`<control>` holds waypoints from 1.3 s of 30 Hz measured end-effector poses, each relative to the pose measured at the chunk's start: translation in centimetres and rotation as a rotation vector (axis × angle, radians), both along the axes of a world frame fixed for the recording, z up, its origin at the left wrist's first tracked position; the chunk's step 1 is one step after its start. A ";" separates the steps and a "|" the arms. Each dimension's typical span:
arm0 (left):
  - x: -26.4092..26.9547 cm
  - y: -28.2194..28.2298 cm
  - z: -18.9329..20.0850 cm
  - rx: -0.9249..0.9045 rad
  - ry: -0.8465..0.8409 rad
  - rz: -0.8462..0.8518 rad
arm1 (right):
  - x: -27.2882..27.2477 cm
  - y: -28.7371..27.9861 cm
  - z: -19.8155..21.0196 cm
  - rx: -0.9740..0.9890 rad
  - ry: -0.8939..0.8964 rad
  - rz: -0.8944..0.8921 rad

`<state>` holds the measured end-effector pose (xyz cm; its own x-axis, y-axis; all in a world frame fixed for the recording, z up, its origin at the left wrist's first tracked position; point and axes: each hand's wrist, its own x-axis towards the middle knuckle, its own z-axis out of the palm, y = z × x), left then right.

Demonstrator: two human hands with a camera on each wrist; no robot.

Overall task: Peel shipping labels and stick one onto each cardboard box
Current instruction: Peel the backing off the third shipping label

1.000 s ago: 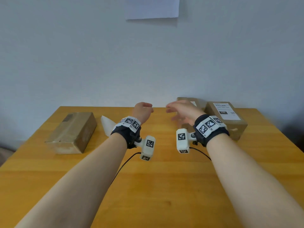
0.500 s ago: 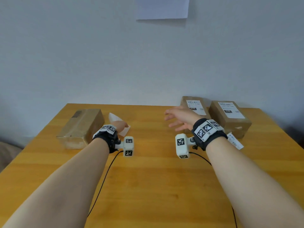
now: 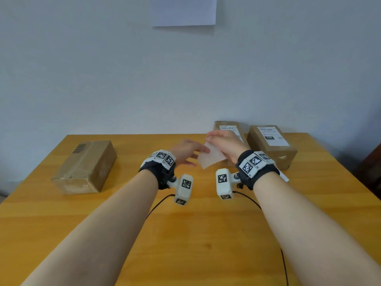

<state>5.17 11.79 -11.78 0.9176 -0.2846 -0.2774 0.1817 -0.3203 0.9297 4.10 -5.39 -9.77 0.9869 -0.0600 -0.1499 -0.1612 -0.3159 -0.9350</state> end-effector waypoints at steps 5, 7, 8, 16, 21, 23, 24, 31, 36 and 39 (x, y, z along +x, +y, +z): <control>-0.8 -4.9 0.6 -0.006 0.028 -0.131 | -0.7 -5.9 -0.7 -0.126 -0.167 -0.396; -0.8 -6.2 0.3 0.022 0.017 -0.142 | -1.3 -9.0 -1.6 -0.197 -0.132 -0.520; -0.9 -6.8 0.2 0.033 0.012 -0.150 | -1.6 -10.4 -2.1 -0.237 -0.102 -0.569; -0.8 -9.1 -0.7 0.031 0.044 -0.149 | -2.7 -16.9 -5.6 -0.524 0.181 -0.741; -0.6 -9.2 -1.0 0.031 0.050 -0.128 | -2.7 -15.8 -6.1 -0.664 0.233 -0.577; -0.6 -9.0 -1.2 0.036 0.058 -0.121 | -1.5 -15.8 -7.4 -0.645 0.290 -0.475; -0.5 -8.9 -1.3 0.037 0.062 -0.119 | -0.9 -15.9 -8.3 -0.644 0.309 -0.415; -0.3 -8.1 -2.1 0.036 0.084 -0.103 | -0.6 -15.3 -10.7 -0.833 0.546 -0.130; -0.2 -8.2 -2.3 0.023 0.090 -0.097 | -0.8 -15.1 -10.6 -0.935 0.462 -0.109; -0.2 -8.3 -2.3 0.017 0.093 -0.099 | -0.5 -15.2 -10.2 -0.939 0.466 -0.147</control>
